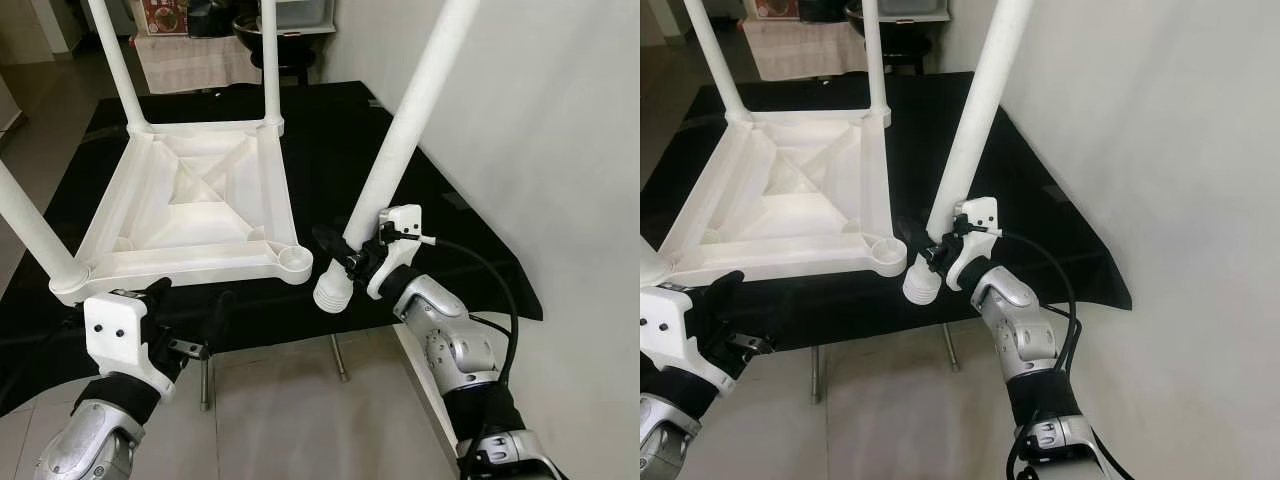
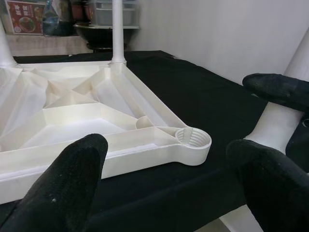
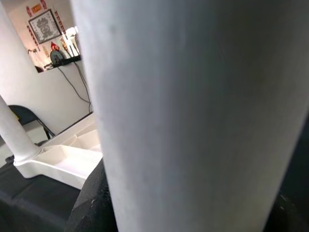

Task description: Building children table

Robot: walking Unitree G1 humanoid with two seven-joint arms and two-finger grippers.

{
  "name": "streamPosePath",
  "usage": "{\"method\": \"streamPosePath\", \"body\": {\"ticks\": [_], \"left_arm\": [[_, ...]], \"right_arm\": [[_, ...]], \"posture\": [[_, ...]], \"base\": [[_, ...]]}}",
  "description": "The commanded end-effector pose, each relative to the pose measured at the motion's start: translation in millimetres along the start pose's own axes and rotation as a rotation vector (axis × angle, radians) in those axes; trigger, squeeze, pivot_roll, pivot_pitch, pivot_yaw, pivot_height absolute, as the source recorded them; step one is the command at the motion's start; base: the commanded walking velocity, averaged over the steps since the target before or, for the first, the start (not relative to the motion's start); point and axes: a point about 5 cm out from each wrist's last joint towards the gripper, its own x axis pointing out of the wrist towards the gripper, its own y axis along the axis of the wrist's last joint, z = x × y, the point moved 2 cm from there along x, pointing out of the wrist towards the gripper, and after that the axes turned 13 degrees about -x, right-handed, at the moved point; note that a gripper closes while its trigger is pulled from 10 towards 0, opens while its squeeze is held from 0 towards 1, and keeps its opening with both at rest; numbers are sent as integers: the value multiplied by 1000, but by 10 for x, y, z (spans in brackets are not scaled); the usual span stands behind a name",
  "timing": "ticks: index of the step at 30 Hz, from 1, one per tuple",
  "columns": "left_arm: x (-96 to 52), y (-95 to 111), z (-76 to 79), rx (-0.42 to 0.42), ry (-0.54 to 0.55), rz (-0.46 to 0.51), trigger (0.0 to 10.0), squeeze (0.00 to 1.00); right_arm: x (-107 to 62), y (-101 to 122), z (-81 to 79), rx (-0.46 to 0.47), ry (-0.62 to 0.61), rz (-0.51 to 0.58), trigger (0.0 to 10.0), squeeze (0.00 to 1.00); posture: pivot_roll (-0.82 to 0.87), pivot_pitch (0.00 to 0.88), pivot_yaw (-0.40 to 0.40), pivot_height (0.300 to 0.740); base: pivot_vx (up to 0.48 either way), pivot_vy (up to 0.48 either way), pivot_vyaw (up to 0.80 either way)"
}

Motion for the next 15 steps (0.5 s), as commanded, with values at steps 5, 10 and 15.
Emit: {"method": "streamPosePath", "body": {"ticks": [5,10,15], "left_arm": [[-34,25,9,-5,-13,3,10000,0],[-39,25,14,-6,-14,3,10000,0],[-43,23,17,-4,-21,-2,10000,0]], "right_arm": [[40,209,39,-27,-2,75,10000,0],[53,279,55,-62,18,82,10000,0],[49,414,-35,-107,148,119,10000,0]], "posture": [[-100,83,-64,740],[-100,85,-66,740],[-99,87,-64,740]], "base": [[284,0,0],[308,0,0],[313,0,640]]}}
